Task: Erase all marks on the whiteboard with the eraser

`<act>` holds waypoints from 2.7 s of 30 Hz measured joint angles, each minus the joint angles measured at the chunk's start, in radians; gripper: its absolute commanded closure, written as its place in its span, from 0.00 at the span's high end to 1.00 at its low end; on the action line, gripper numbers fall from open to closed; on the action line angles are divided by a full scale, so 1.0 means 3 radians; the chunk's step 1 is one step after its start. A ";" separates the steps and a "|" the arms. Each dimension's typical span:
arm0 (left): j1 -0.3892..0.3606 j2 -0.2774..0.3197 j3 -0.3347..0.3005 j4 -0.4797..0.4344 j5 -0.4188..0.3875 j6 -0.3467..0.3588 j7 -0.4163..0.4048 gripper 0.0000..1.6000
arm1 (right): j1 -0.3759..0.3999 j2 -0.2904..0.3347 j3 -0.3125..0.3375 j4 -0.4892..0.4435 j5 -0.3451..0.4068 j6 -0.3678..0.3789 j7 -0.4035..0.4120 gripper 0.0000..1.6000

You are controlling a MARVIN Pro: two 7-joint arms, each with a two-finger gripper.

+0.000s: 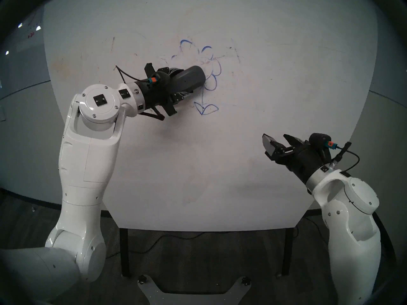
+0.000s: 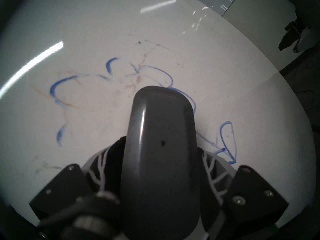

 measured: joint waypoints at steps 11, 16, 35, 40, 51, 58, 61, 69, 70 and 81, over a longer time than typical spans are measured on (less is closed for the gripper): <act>-0.0304 -0.0118 -0.0063 0.0083 0.0103 -0.0045 0.0053 0.00 | 0.0000 0.0000 0.0000 0.0002 0.0000 0.0000 0.0001 1.00; -0.0412 -0.0170 -0.0083 0.0140 0.0111 -0.0041 0.0028 0.00 | 0.0000 0.0000 0.0000 0.0004 0.0000 0.0000 0.0001 1.00; -0.0780 -0.0373 -0.0156 0.0398 0.0098 0.0087 -0.0169 0.00 | 0.0000 0.0000 0.0000 0.0010 0.0000 0.0000 0.0002 1.00; -0.0903 -0.0409 -0.0140 0.0492 0.0133 0.0142 -0.0223 0.00 | 0.0000 0.0000 0.0000 0.0010 0.0000 0.0000 0.0003 1.00; -0.1212 -0.0322 0.0018 0.0625 0.0335 0.0385 -0.0471 0.00 | 0.0000 0.0000 0.0000 0.0009 0.0000 0.0000 0.0005 1.00; -0.1292 -0.0276 0.0089 0.0649 0.0401 0.0476 -0.0538 0.00 | 0.0000 0.0000 0.0000 0.0008 0.0000 0.0000 0.0005 1.00; -0.1297 -0.0260 0.0106 0.0649 0.0402 0.0484 -0.0545 0.00 | 0.0000 0.0000 0.0000 0.0008 0.0000 0.0000 0.0005 1.00; -0.1261 -0.0233 0.0109 0.0599 0.0340 0.0479 -0.0558 0.00 | 0.0000 0.0000 0.0000 0.0007 0.0000 0.0000 0.0005 1.00; -0.1253 -0.0230 0.0108 0.0588 0.0330 0.0478 -0.0560 0.00 | 0.0000 0.0000 0.0000 0.0007 0.0000 0.0000 0.0006 1.00; -0.1139 -0.0183 0.0150 0.0486 0.0235 0.0466 -0.0569 0.00 | 0.0000 0.0000 0.0000 0.0009 0.0000 0.0000 0.0006 1.00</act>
